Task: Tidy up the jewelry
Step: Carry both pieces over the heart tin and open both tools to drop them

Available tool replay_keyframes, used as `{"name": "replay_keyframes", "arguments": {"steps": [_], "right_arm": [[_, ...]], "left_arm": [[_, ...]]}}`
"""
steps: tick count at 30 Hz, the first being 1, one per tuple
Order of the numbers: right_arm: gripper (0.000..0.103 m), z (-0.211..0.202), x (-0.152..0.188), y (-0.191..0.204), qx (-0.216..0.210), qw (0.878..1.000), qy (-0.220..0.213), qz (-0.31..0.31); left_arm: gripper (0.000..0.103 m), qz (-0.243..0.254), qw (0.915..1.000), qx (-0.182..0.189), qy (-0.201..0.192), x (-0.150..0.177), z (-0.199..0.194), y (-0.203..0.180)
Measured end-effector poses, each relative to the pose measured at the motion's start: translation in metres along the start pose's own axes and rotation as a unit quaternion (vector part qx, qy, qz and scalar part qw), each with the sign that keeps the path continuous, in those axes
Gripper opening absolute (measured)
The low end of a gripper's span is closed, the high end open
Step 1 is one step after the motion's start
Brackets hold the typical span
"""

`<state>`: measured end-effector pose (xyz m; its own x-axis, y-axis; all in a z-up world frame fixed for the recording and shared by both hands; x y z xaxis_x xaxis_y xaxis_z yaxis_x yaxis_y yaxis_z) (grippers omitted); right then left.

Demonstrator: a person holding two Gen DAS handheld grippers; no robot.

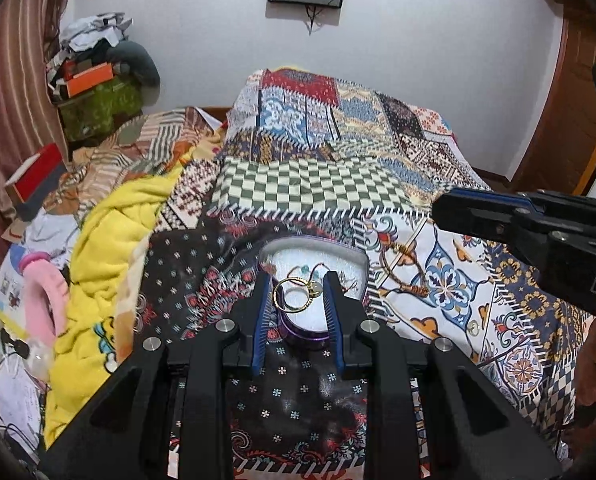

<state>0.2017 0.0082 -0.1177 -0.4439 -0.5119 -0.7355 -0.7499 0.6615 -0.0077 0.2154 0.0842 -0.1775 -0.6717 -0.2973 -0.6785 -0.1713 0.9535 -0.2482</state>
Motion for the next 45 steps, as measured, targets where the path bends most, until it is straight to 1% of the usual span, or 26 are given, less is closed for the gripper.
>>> {"name": "replay_keyframes", "arguments": {"steps": [7, 16, 30, 32, 34, 36, 37, 40, 45], "right_arm": [[0.012, 0.026, 0.000, 0.003, -0.015, 1.000, 0.019, -0.002], [0.012, 0.050, 0.004, -0.003, -0.032, 0.999, 0.036, 0.015], [0.012, 0.063, 0.004, -0.001, -0.027, 0.998, 0.052, 0.000], [0.016, 0.064, 0.005, -0.001, -0.027, 0.998, 0.056, 0.000], [0.025, 0.061, 0.004, 0.000, -0.023, 0.998, 0.053, -0.001], [0.034, 0.057, 0.003, 0.000, -0.019, 0.999, 0.048, -0.002], [0.037, 0.055, 0.003, -0.001, -0.016, 0.999, 0.045, -0.004], [0.039, 0.044, -0.001, -0.001, -0.005, 0.999, 0.035, -0.008], [0.039, 0.025, -0.005, -0.007, 0.005, 1.000, 0.020, 0.001]], "left_arm": [[0.025, 0.002, 0.9997, 0.011, 0.024, 0.008, 0.022, -0.002], [0.025, 0.006, 0.9995, 0.012, 0.027, 0.006, 0.035, -0.001], [0.025, 0.011, 0.9991, 0.010, 0.041, 0.009, 0.045, -0.002], [0.025, 0.010, 0.9990, 0.009, 0.043, 0.010, 0.045, -0.002], [0.027, 0.009, 0.9990, 0.008, 0.043, 0.010, 0.044, -0.002], [0.035, 0.008, 0.9991, 0.005, 0.042, 0.010, 0.043, -0.001], [0.037, 0.008, 0.9992, 0.003, 0.040, 0.010, 0.042, -0.001], [0.039, 0.007, 0.9994, 0.000, 0.035, 0.008, 0.036, -0.001], [0.042, 0.004, 0.9997, -0.005, 0.023, 0.003, 0.024, -0.001]]}}
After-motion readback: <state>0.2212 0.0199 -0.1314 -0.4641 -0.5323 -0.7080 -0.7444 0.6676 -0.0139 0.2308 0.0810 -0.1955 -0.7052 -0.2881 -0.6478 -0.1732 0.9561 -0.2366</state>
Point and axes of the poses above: each gripper's, at about its wrist camera, not at the fingertips, and z roughly the way its jaws point, y to its left, x to its underside, the point moved 5 cm from there along z, roughly the way its jaws point, and after that the axes turned 12 degrees about -z, right-handed, at the moved point
